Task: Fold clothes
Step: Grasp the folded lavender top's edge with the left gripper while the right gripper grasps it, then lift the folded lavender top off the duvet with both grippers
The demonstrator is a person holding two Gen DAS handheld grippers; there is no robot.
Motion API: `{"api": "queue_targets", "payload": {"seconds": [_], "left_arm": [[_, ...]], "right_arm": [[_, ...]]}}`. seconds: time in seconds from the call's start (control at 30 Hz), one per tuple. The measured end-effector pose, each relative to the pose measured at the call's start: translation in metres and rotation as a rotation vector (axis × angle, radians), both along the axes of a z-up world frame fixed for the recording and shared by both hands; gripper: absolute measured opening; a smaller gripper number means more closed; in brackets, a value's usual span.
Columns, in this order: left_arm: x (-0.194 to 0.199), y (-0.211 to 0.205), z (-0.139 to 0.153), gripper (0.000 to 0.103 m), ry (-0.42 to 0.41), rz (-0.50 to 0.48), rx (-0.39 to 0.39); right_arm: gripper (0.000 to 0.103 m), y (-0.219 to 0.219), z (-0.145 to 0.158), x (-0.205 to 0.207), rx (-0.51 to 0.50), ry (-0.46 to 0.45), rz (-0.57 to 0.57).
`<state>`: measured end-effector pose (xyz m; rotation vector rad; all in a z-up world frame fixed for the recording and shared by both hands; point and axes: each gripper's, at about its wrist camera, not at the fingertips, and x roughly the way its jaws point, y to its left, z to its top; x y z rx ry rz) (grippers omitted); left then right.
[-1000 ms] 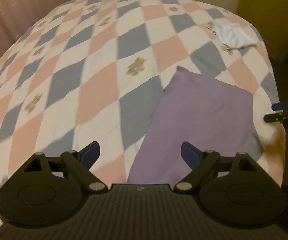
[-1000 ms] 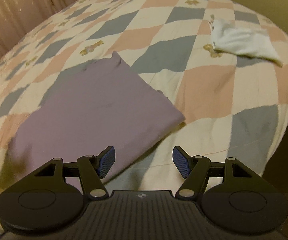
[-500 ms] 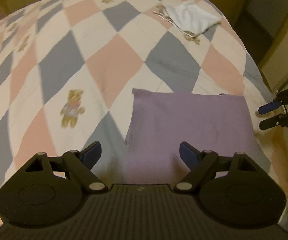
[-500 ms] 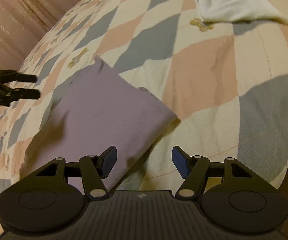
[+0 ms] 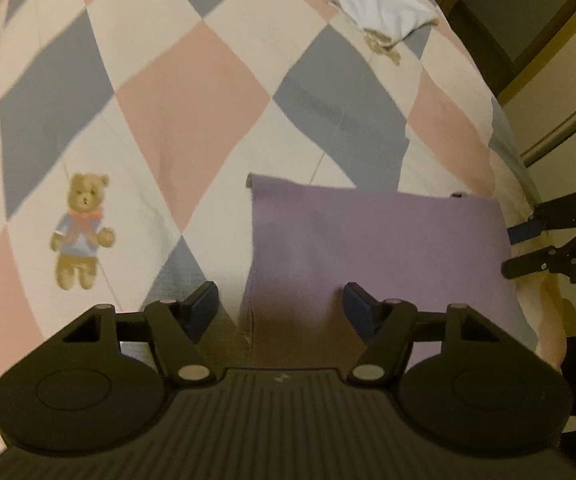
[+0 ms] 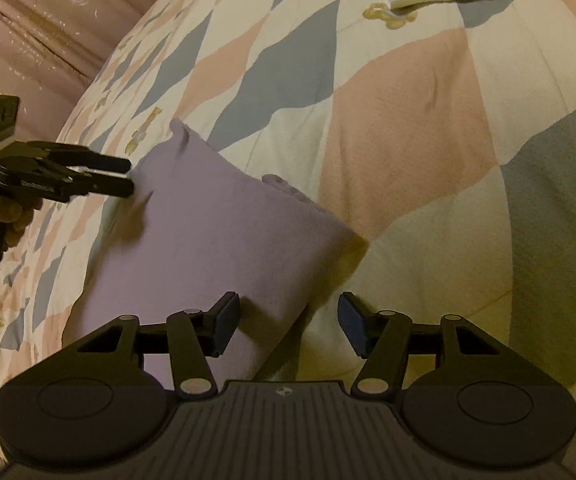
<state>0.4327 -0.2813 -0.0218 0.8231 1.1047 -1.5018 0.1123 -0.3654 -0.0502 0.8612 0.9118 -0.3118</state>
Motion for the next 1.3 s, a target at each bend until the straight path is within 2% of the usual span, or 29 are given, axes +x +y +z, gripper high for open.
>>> {"api": "queue_targets", "payload": {"seconds": [0.2, 0.23, 0.27, 0.33, 0.37, 0.47, 0.6, 0.7, 0.73, 0.77, 0.87, 1.03, 1.17, 1.3], "left_arm": [[0.011, -0.005, -0.017, 0.059, 0.091, 0.001, 0.065], [0.013, -0.005, -0.017, 0.054, 0.105, 0.001, 0.068], [0.014, -0.006, -0.017, 0.044, 0.12, 0.001, 0.071], [0.018, -0.007, -0.018, 0.032, 0.145, 0.001, 0.076], [0.02, -0.007, -0.018, 0.029, 0.153, 0.0, 0.079], [0.024, -0.009, -0.02, 0.028, 0.166, 0.001, 0.084], [0.027, -0.009, -0.024, 0.029, 0.165, 0.029, 0.066], [0.027, -0.009, -0.028, 0.029, 0.181, 0.037, 0.066], [0.028, -0.009, -0.029, 0.028, 0.19, 0.041, 0.068], [0.029, -0.009, -0.029, 0.021, 0.201, 0.042, 0.068], [0.03, -0.009, -0.029, 0.008, 0.218, 0.03, 0.064], [0.028, -0.004, -0.025, 0.002, 0.216, 0.032, 0.036], [0.027, 0.007, -0.013, 0.001, 0.202, 0.054, -0.012], [0.032, 0.021, 0.017, 0.001, 0.205, 0.094, -0.085]], "right_arm": [[0.059, -0.006, -0.007, 0.004, 0.035, -0.016, -0.021], [0.059, -0.007, -0.008, 0.005, 0.042, -0.019, -0.024], [0.059, -0.007, -0.01, 0.005, 0.048, -0.022, -0.028], [0.059, -0.008, -0.012, 0.008, 0.06, -0.03, -0.034], [0.059, -0.008, -0.013, 0.009, 0.07, -0.036, -0.039], [0.059, -0.007, -0.014, 0.01, 0.089, -0.049, -0.052], [0.049, -0.007, -0.016, 0.009, 0.075, -0.037, -0.077], [0.049, -0.009, -0.02, 0.006, 0.1, -0.048, -0.107], [0.049, -0.009, -0.021, 0.005, 0.11, -0.054, -0.117], [0.048, -0.011, -0.022, 0.004, 0.127, -0.062, -0.133], [0.035, -0.015, -0.025, 0.0, 0.171, -0.082, -0.19], [0.007, -0.02, -0.028, -0.003, 0.216, -0.093, -0.227], [0.005, -0.019, -0.011, 0.003, 0.183, -0.109, -0.19], [0.004, -0.018, 0.022, 0.005, 0.11, -0.151, -0.127]]}}
